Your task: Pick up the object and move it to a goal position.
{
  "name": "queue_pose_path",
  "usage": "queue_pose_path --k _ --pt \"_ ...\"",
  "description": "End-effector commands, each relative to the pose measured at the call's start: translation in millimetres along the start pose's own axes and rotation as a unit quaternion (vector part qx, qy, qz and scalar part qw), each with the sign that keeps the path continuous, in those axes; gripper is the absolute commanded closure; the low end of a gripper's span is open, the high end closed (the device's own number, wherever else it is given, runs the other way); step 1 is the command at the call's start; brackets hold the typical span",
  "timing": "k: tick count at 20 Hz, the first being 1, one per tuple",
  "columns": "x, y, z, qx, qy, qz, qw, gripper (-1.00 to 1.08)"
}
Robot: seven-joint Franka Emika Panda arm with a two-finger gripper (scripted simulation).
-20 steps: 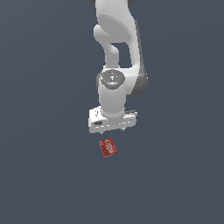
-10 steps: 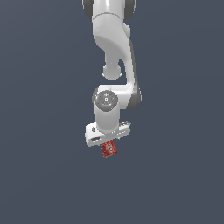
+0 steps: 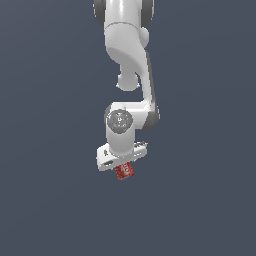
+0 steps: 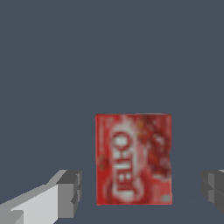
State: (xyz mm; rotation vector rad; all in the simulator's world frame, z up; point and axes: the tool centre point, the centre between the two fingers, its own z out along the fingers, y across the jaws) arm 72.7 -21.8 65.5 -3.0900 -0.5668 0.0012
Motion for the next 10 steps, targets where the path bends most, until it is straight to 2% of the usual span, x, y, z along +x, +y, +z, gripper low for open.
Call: queue_pose_path --k 1,10 --pt "0 0 3 0.0 0.0 0.0 1.0 -0.92" --pt "-1 0 43 0.0 0.0 -0.002 1.0 -0.92"
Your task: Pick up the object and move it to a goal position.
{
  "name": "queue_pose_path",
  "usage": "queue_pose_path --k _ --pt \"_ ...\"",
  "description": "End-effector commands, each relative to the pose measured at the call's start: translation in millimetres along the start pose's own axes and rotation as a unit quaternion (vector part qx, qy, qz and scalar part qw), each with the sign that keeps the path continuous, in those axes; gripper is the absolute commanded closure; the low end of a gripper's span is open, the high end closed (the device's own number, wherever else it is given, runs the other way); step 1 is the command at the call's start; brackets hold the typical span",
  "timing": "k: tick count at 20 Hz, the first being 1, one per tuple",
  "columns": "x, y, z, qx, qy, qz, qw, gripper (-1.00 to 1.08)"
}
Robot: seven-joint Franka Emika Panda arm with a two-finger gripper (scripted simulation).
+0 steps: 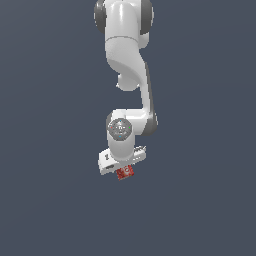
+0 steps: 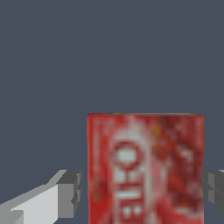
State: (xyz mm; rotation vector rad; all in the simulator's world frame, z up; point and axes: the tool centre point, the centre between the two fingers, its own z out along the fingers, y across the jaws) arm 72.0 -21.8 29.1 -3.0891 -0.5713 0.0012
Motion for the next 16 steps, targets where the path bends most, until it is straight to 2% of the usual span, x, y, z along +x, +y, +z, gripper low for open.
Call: queue_pose_path --k 1,6,7,16 --pt "0.0 0.1 9.9 0.0 0.0 0.0 1.0 -0.92" --pt "1.4 0.4 13.7 0.0 0.0 -0.001 1.0 -0.92" --pt "1.4 0.4 13.7 0.0 0.0 -0.001 1.0 1.08" --pt "1.4 0.4 13.7 0.0 0.0 -0.001 1.0 1.08"
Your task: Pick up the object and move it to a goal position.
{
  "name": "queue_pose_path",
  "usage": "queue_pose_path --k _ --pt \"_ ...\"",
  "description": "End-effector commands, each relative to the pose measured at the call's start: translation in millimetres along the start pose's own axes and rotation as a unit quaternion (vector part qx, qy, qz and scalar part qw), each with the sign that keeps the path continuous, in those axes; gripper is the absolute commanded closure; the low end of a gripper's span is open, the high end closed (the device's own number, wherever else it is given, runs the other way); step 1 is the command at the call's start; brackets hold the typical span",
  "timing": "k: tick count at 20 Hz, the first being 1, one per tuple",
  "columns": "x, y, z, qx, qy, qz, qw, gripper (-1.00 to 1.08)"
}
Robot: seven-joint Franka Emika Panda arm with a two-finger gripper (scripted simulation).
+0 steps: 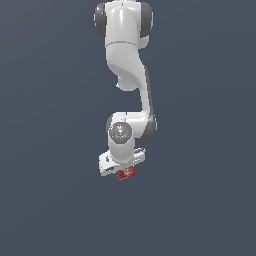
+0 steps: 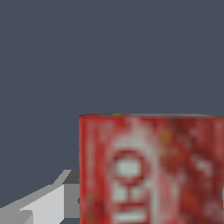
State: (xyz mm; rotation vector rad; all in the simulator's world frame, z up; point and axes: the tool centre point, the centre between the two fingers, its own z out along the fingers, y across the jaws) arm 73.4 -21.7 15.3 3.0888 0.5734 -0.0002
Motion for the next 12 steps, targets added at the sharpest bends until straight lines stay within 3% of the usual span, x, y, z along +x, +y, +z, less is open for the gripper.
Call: queue_pose_path --k 1,12 --pt "0 0 0 0.0 0.0 0.0 1.0 1.08" --pt "-5 23 -44 0.0 0.0 0.0 1.0 1.08"
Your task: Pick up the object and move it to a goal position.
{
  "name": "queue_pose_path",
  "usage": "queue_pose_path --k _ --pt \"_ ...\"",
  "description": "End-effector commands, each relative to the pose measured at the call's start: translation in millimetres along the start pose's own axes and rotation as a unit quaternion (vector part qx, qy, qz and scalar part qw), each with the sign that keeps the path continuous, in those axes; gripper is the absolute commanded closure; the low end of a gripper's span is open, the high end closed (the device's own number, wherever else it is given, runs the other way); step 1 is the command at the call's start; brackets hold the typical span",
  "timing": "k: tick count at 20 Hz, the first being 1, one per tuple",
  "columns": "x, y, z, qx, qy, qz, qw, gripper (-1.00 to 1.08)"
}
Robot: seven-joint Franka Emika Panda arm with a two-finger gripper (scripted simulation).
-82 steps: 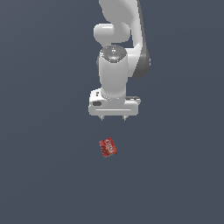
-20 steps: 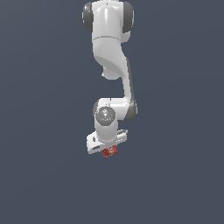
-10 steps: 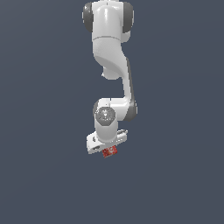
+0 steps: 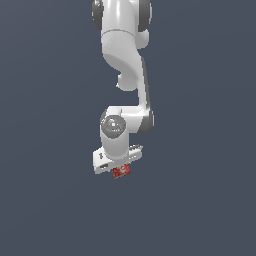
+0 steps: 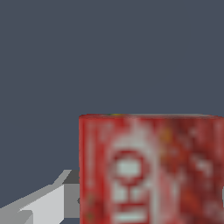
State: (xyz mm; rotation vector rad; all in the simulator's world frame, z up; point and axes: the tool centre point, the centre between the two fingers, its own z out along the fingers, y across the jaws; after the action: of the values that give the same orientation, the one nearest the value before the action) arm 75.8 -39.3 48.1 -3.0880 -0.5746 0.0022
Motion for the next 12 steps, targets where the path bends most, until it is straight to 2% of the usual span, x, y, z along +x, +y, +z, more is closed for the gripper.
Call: queue_pose_path --k 1,12 --pt "-2 11 -19 0.0 0.001 0.0 1.0 1.08" --pt "-13 69 -127 0.0 0.001 0.0 1.0 1.08"
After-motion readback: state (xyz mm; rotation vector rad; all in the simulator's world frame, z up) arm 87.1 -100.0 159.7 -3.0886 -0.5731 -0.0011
